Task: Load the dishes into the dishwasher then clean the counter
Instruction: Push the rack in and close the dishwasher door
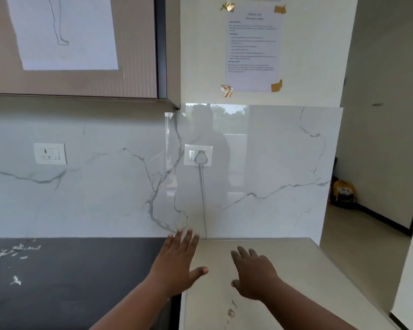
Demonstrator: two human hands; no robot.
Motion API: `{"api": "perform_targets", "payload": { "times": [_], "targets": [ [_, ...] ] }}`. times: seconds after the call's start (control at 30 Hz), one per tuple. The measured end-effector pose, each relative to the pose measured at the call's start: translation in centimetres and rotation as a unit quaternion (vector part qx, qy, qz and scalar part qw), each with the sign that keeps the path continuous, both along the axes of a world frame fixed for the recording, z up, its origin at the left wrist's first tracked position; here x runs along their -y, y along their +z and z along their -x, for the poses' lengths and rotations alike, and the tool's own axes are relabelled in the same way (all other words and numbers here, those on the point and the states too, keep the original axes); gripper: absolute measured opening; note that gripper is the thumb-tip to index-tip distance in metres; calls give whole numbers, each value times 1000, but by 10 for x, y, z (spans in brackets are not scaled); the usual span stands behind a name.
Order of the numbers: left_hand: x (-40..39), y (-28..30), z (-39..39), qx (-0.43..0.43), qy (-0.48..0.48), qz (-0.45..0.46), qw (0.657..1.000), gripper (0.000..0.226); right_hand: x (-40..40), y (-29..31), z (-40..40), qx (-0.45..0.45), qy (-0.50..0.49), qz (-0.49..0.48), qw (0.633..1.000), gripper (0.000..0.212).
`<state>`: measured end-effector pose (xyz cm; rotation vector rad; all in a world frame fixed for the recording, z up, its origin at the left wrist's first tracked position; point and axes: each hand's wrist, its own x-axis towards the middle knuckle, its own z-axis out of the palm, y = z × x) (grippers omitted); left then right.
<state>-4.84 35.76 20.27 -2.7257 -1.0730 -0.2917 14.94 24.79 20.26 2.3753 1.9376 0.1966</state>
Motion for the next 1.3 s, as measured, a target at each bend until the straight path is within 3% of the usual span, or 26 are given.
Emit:
{"api": "perform_targets", "payload": {
  "times": [0.43, 0.67, 1.0, 1.13, 1.3],
  "targets": [
    [-127, 81, -3, 86, 39, -106, 990, 105, -196, 112, 28, 1, 39, -123, 992, 91],
    [-202, 83, -20, 98, 73, -117, 986, 90, -279, 133, 14, -43, 9, -138, 990, 89],
    [-246, 59, -36, 76, 72, -99, 990, 86, -331, 125, -8, -25, -4, -153, 988, 90],
    [-250, 48, -35, 79, 60, -90, 991, 95, -338, 117, -9, -29, -13, -153, 988, 90],
    [-248, 39, -35, 52, 85, -81, 992, 96, -340, 121, -15, -14, -17, -105, 994, 98]
  ]
}}
